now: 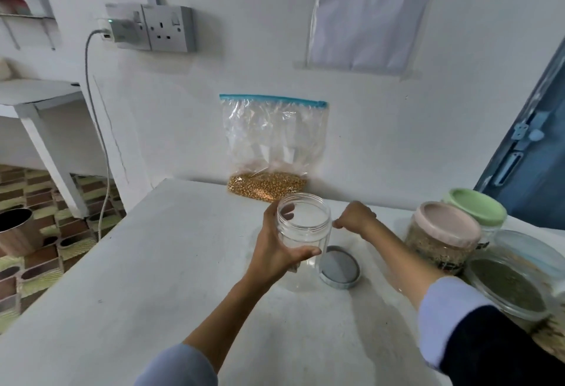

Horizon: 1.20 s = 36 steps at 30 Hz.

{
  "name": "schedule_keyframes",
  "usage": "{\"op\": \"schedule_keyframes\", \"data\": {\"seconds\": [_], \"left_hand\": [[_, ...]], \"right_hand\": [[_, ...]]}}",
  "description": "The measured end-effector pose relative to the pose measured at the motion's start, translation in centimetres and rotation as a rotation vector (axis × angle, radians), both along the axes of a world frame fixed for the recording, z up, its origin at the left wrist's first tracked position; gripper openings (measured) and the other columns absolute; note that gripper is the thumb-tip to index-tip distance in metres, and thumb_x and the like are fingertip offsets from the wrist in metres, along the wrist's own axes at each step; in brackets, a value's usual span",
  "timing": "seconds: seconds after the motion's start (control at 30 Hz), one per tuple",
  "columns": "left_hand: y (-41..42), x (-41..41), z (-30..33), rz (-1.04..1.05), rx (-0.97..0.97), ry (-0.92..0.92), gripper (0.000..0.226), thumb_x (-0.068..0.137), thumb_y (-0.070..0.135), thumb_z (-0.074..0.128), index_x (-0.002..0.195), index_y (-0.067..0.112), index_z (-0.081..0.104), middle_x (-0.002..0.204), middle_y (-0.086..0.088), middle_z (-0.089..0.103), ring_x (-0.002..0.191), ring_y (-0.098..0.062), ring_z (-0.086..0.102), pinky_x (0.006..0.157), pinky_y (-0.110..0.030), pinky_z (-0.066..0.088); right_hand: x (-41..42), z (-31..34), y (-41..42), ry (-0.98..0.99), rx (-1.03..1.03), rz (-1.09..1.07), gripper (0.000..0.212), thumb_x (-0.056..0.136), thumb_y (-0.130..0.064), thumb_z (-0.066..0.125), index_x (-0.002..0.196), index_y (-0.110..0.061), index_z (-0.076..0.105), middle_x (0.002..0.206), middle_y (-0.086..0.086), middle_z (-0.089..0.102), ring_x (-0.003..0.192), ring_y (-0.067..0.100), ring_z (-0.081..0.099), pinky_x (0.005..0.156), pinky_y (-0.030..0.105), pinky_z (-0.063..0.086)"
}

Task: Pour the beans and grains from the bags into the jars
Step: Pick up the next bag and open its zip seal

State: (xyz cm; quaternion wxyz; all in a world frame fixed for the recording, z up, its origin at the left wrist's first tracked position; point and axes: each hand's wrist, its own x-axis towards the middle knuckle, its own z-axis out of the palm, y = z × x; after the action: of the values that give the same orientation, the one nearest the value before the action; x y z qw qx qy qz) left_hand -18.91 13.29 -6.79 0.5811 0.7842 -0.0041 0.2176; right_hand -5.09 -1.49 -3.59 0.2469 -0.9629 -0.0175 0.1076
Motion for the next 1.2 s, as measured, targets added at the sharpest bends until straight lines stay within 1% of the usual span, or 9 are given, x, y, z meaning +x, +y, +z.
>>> {"op": "schedule_keyframes", "data": {"seconds": [0.07,0.23,0.4,0.5,0.63,0.77,0.97,1.13,1.2], "left_hand": [[0.5,0.1,0.1,-0.048,-0.012,0.015,0.103,0.042,0.059,0.079,0.130,0.033,0.032,0.123,0.023,0.046,0.114,0.012,0.046,0.085,0.000,0.037],[1.9,0.3,0.3,-0.162,0.021,0.048,0.103,0.044,0.063,0.078,0.132,0.036,0.031,0.129,0.017,0.045,0.118,0.006,0.046,0.084,-0.001,0.038],[3.5,0.6,0.8,-0.286,0.069,0.080,0.094,0.043,0.066,0.076,0.123,0.053,0.030,0.133,0.016,0.045,0.121,0.002,0.046,0.084,-0.002,0.039],[4.4,0.9,0.7,-0.368,0.106,0.074,0.111,0.041,0.076,0.075,0.137,0.046,0.027,0.140,0.017,0.040,0.126,0.003,0.041,0.091,-0.004,0.038],[6.9,1.2,1.2,-0.403,0.132,0.088,0.114,0.043,0.093,0.056,0.139,0.046,0.017,0.145,0.019,0.033,0.131,0.004,0.035,0.100,-0.009,0.028],[10.5,3.7,4.4,-0.353,0.054,0.039,0.111,0.056,0.098,0.033,0.143,0.029,0.029,0.140,0.010,0.044,0.127,0.004,0.042,0.097,-0.014,0.037],[12.6,10.7,10.1,-0.273,0.184,-0.058,0.080,0.073,0.072,0.030,0.132,0.020,0.046,0.131,0.002,0.053,0.119,-0.009,0.049,0.103,-0.029,0.040],[12.1,16.4,12.8,-0.266,0.382,-0.148,0.072,0.082,0.067,0.020,0.118,0.017,0.056,0.115,0.006,0.053,0.107,-0.010,0.050,0.094,-0.022,0.038],[11.7,18.5,13.8,-0.232,0.480,-0.161,0.061,0.091,0.062,0.030,0.121,0.014,0.056,0.119,0.003,0.054,0.107,-0.010,0.049,0.092,-0.023,0.039]], "right_hand": [[0.6,1.5,0.4,-0.071,0.167,-0.023,0.026,0.083,-0.016,0.067,0.094,0.006,0.060,0.089,0.019,0.063,0.089,0.030,0.058,0.061,0.025,0.037],[1.2,4.6,1.4,-0.202,0.245,-0.007,0.017,0.085,-0.006,0.059,0.092,0.008,0.066,0.087,0.016,0.062,0.078,0.020,0.051,0.055,0.022,0.036],[2.0,5.7,2.7,-0.303,0.213,0.014,0.011,0.088,-0.007,0.059,0.078,-0.003,0.062,0.086,0.011,0.061,0.082,0.020,0.053,0.068,0.022,0.037],[2.6,5.6,3.8,-0.350,0.143,0.028,0.020,0.087,-0.005,0.056,0.067,-0.005,0.056,0.089,0.014,0.065,0.085,0.025,0.057,0.070,0.026,0.042],[4.0,6.3,5.2,-0.403,0.096,0.038,0.018,0.087,-0.007,0.055,0.074,0.005,0.059,0.094,0.023,0.067,0.092,0.035,0.061,0.077,0.038,0.051],[6.4,8.3,6.4,-0.451,0.099,0.026,0.022,0.089,-0.009,0.055,0.084,0.011,0.063,0.094,0.022,0.067,0.092,0.037,0.062,0.079,0.040,0.052],[10.2,12.4,8.2,-0.564,0.212,-0.088,0.019,0.090,-0.005,0.050,0.090,0.010,0.061,0.101,0.023,0.065,0.097,0.035,0.059,0.074,0.033,0.045],[12.5,13.4,9.6,-0.591,0.446,-0.205,0.018,0.093,-0.005,0.049,0.104,0.004,0.061,0.101,0.011,0.061,0.086,0.019,0.053,0.064,0.018,0.036],[13.5,13.4,10.1,-0.580,0.548,-0.272,0.017,0.091,-0.003,0.052,0.105,0.002,0.061,0.104,0.013,0.062,0.088,0.023,0.056,0.071,0.025,0.045]]}}
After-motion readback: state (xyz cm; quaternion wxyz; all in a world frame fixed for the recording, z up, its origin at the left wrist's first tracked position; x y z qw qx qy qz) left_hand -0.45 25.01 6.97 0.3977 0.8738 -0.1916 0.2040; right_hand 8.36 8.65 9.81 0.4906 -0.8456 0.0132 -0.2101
